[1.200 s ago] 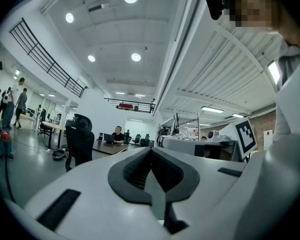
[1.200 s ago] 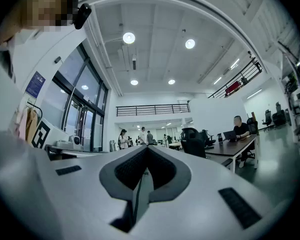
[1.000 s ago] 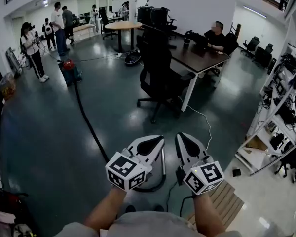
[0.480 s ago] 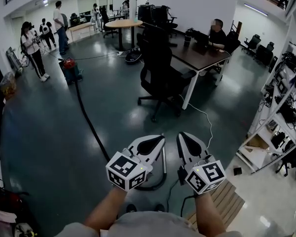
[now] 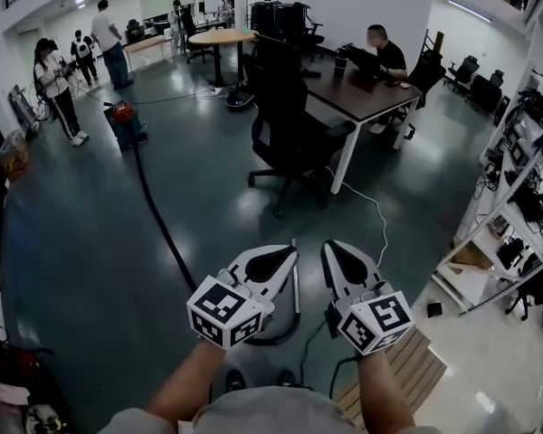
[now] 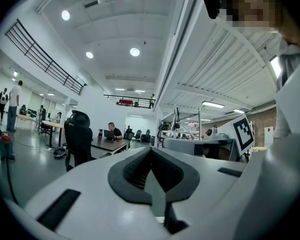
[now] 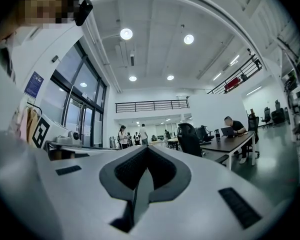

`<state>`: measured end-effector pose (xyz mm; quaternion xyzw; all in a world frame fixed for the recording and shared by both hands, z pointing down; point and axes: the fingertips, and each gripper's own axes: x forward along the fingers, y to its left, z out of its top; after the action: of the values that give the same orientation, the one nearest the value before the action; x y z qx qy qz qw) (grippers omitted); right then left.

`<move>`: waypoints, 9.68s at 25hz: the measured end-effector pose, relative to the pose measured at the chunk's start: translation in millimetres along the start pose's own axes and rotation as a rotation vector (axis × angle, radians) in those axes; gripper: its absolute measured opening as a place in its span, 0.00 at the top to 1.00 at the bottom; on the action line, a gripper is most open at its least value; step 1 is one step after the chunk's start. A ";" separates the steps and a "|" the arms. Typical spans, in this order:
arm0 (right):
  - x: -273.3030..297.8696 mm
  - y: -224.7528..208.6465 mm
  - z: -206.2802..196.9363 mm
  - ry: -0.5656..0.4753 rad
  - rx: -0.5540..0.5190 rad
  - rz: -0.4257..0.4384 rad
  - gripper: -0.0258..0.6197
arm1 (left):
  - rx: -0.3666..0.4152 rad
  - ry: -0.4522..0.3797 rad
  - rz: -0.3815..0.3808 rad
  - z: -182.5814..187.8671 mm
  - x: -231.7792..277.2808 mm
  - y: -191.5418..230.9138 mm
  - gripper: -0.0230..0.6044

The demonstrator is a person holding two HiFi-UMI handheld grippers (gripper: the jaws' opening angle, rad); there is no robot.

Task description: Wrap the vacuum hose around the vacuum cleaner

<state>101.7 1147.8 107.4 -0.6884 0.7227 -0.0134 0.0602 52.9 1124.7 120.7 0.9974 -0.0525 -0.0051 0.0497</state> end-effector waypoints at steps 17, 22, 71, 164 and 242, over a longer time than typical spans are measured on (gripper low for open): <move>39.2 -57.8 -29.2 0.070 0.027 0.041 0.96 | -0.011 0.076 0.075 -25.6 52.1 43.7 0.95; 78.5 -62.2 -38.0 0.093 0.012 0.009 0.96 | -0.025 0.080 0.050 -31.4 58.2 87.6 0.95; 161.8 -317.2 -779.8 0.755 0.215 -0.191 0.82 | -0.175 0.588 -0.040 -709.1 210.9 303.6 0.95; 350.6 -79.5 -802.1 0.816 -0.253 0.620 0.71 | 0.698 0.976 -0.116 -685.5 47.1 471.3 0.51; 346.3 28.6 -566.7 0.943 -0.017 0.601 0.72 | 0.249 1.249 0.219 -570.7 -157.7 495.9 0.71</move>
<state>-2.0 768.1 643.1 -0.3720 0.8359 -0.2962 -0.2740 -146.9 706.8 738.8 0.7998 -0.1154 0.5874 -0.0449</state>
